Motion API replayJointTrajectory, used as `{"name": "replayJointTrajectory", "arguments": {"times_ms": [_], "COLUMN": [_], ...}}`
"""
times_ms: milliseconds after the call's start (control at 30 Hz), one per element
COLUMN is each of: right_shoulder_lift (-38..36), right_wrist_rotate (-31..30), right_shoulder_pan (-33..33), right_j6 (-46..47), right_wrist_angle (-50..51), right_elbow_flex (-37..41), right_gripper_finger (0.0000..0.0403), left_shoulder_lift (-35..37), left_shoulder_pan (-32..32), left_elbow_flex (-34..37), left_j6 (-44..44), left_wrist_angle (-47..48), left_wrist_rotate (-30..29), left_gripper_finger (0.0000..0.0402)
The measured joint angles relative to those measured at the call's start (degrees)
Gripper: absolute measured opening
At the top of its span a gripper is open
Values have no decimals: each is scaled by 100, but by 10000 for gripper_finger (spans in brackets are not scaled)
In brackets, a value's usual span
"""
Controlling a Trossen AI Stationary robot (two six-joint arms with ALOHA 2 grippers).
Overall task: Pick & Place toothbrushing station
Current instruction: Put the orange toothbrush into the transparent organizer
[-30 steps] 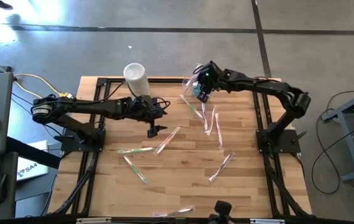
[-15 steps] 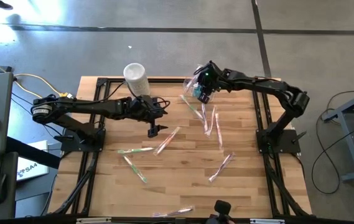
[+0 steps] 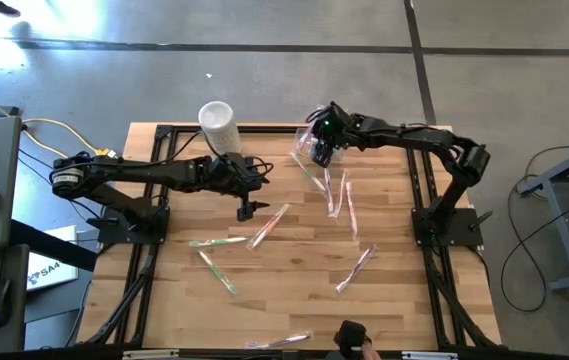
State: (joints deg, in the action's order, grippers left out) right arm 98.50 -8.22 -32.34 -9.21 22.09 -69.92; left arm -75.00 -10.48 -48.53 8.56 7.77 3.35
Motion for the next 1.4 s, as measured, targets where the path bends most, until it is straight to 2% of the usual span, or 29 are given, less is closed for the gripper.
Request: {"name": "replayJointTrajectory", "arguments": {"times_ms": [133,267,400,567,800,967,1133,1233,1400], "right_shoulder_lift": [-9,-11,-147,-561,-1438,-1940,-2140,-2130,-2061], "right_wrist_rotate": [-303,-1049,-1590,-2262,-2374,-2157,-1141,-781,-627], "right_shoulder_pan": [52,121,334,911,2176,3029,3402,3478,3415], "right_j6": [131,121,-167,-536,-356,1035,3526,4756,5693], "right_wrist_angle": [-105,-159,-342,-570,-396,710,2662,3673,3999], "right_elbow_flex": [1,1,1,1,1,1,1,58,504], "right_gripper_finger": [303,336,335,316,299,293,293,293,293], "left_shoulder_lift": [0,0,0,0,0,0,-2,-27,-28], "left_shoulder_pan": [0,0,0,0,0,0,0,0,0], "left_elbow_flex": [0,0,0,0,0,0,0,0,-2], "left_j6": [8,13,12,15,153,168,150,2,-179], "left_wrist_angle": [29,91,127,125,134,244,422,459,428], "left_wrist_rotate": [1,3,12,15,12,12,12,11,9], "left_gripper_finger": [335,335,335,335,335,335,335,335,335]}}
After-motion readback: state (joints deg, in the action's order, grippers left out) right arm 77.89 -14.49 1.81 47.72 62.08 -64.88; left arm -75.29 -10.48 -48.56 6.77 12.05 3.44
